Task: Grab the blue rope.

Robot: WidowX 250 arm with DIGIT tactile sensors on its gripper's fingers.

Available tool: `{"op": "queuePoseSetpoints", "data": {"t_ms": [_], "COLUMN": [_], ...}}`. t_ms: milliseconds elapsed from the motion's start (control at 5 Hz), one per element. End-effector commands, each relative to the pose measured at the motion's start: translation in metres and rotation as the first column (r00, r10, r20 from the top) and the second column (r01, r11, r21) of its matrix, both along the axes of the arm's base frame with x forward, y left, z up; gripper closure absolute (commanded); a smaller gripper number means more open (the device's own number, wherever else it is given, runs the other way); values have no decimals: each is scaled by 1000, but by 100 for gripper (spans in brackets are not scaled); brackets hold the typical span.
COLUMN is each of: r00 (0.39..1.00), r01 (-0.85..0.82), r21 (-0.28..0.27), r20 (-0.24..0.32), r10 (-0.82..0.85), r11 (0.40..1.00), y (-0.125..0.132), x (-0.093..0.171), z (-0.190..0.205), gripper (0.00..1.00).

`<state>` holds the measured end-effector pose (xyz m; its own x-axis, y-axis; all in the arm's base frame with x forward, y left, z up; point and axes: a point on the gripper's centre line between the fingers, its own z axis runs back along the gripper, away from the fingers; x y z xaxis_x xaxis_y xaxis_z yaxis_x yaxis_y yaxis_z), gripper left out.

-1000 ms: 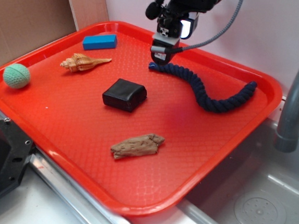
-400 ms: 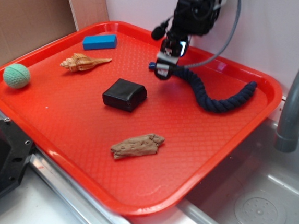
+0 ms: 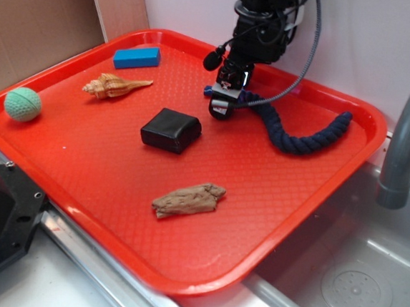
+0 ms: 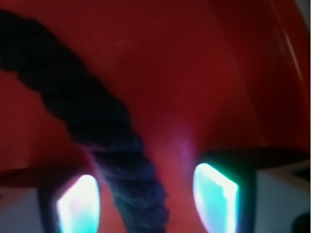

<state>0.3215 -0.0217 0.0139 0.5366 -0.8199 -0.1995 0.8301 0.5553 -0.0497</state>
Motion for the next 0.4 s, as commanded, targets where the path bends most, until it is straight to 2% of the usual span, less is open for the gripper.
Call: {"op": "queuePoseSetpoints", "data": {"t_ms": [0,200], "r00": [995,991], "r01": [-81,-123], "r21": [-18,-19], "r20": [53,57], "r10": [82,124], "r11": [997,992], "y": [-4,-4], "x": [-14,-15], "z": [13,15], "gripper": [100,100]}}
